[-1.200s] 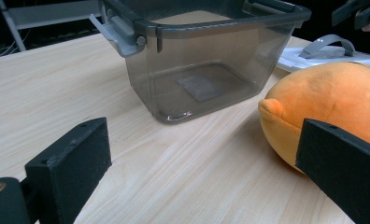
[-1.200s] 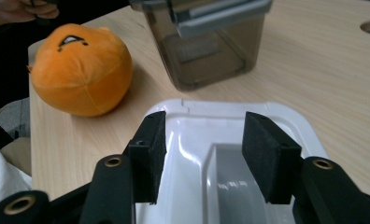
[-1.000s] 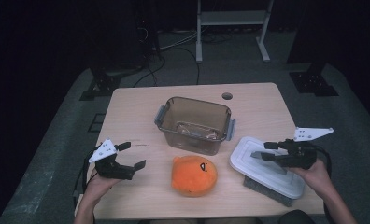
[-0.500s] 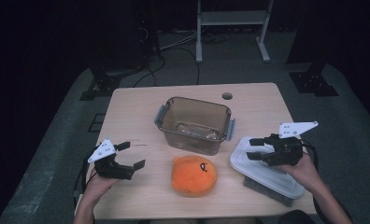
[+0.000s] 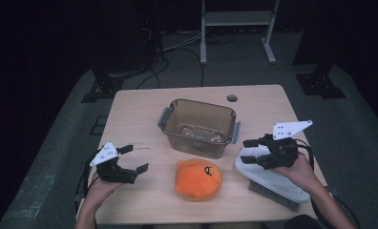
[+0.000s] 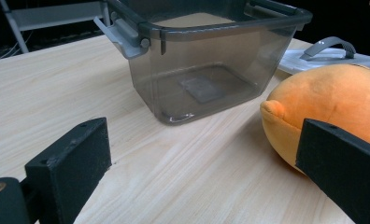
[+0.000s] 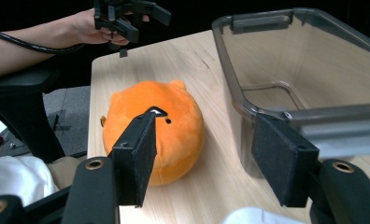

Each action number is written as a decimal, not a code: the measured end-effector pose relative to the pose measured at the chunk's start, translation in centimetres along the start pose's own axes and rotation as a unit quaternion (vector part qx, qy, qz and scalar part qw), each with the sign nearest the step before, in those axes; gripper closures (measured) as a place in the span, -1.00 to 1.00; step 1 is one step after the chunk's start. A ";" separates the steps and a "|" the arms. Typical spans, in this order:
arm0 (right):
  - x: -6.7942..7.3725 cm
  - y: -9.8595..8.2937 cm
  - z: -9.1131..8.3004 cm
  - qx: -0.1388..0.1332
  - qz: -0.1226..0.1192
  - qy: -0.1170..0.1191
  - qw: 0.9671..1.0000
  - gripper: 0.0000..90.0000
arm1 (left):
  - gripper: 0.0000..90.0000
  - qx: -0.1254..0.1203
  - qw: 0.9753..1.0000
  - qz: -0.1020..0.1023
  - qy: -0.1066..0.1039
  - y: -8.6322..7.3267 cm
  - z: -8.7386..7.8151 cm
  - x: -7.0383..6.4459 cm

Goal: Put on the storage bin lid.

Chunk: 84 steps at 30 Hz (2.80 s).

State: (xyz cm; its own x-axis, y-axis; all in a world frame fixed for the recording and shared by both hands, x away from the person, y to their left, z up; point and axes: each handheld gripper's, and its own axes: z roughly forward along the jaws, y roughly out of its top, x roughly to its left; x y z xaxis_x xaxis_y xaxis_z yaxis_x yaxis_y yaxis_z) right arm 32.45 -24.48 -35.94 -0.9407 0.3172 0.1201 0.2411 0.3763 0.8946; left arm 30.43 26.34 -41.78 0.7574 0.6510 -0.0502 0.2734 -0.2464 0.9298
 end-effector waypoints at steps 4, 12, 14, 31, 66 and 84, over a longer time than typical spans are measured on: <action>0.3 0.6 0.7 -0.001 -0.006 0.010 1.000 -0.15 | -0.94 0.001 1.000 -0.001 0.000 0.0 0.0 0.0; 0.9 1.6 2.3 0.005 -0.018 0.029 0.999 -0.18 | -0.94 -0.001 1.000 0.000 0.002 0.0 -0.1 0.1; 1.0 1.8 2.7 0.006 -0.020 0.034 0.999 -0.20 | -0.94 -0.003 1.000 -0.001 0.003 0.0 -0.2 0.1; 2.5 3.6 5.4 0.011 -0.044 0.068 0.997 -0.23 | -0.94 -0.003 1.000 -0.002 0.004 0.0 -0.3 0.1; 3.6 5.3 10.2 0.032 -0.068 0.116 0.990 -0.24 | -0.94 -0.003 1.000 -0.004 0.001 -0.1 -0.3 0.2; 3.1 4.4 12.1 0.041 -0.060 0.124 0.990 -0.24 | -0.94 -0.003 1.000 -0.005 0.003 -0.1 -0.4 0.3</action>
State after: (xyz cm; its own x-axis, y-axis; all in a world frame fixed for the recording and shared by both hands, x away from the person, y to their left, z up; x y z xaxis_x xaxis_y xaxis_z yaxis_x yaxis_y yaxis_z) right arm 33.43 -11.33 -36.86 -0.9908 0.0458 0.1270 0.1335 0.4709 0.8720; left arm 30.40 26.81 -41.78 0.7509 0.6579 -0.0574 0.2773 -0.2352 0.9316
